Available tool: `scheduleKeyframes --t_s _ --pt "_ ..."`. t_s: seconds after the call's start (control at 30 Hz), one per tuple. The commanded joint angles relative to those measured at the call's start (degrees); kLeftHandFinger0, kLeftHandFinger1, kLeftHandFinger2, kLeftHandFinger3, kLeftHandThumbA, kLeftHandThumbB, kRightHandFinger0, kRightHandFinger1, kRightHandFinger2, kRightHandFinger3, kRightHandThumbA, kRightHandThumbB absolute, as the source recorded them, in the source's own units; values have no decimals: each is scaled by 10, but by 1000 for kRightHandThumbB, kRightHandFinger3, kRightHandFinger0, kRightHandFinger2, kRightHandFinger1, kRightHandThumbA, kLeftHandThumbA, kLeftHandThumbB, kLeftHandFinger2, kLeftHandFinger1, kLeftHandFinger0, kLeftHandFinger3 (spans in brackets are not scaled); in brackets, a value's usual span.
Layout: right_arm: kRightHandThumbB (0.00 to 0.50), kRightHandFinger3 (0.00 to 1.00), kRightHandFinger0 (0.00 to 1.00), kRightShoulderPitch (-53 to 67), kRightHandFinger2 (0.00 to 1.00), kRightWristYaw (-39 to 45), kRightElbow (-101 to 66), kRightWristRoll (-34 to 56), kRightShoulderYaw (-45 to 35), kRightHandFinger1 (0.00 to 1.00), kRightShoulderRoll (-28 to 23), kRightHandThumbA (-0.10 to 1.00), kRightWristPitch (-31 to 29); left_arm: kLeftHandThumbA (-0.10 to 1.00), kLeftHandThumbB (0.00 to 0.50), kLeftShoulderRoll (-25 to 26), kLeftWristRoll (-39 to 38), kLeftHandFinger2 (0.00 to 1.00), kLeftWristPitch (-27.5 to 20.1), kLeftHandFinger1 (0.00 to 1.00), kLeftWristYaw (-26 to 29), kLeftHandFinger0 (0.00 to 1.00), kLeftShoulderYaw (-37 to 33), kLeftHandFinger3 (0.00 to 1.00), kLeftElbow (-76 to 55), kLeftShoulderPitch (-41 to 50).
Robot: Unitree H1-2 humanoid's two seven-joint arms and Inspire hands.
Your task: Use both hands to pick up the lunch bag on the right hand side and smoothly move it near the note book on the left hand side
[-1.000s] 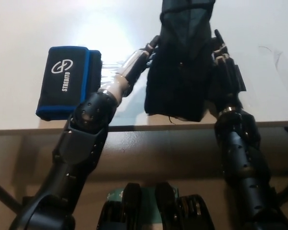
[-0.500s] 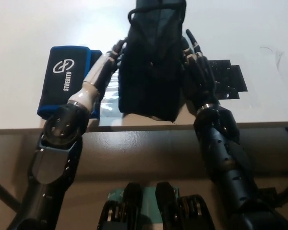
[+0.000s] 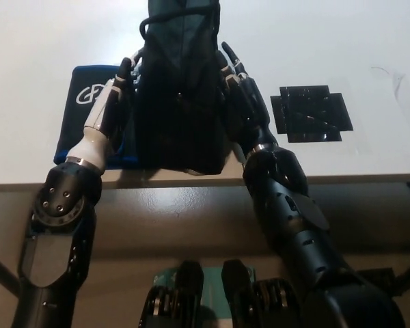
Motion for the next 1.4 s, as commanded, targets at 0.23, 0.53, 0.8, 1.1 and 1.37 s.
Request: scheduleKeyframes --t_s 0.23,0.53,0.8,1.1,1.37 --pt "350 1000 1000 -44 1000 32 15 -14 3 1000 8 1000 -30 1000 375 17 -12 1000 -6 1000 3 1000 4 1000 -9 -15" --pt "361 1000 1000 7 1000 -78 -60 -203 91 1000 -57 1000 -120 1000 439 72 34 1000 -21 1000 -19 1000 -25 1000 -2 -15" --pt "349 1000 1000 85 1000 -117 -218 -257 89 1000 -116 1000 -115 1000 492 150 87 1000 -2 1000 -14 1000 -33 1000 -72 26" --pt "411 1000 1000 197 1000 -87 -376 -250 85 1000 -147 1000 -68 1000 493 172 33 1000 -43 1000 -17 1000 4 1000 -177 111" --pt "370 1000 1000 302 1000 -100 -447 -271 70 1000 -147 1000 -114 1000 353 150 8 1000 -97 1000 6 1000 42 1000 -246 238"
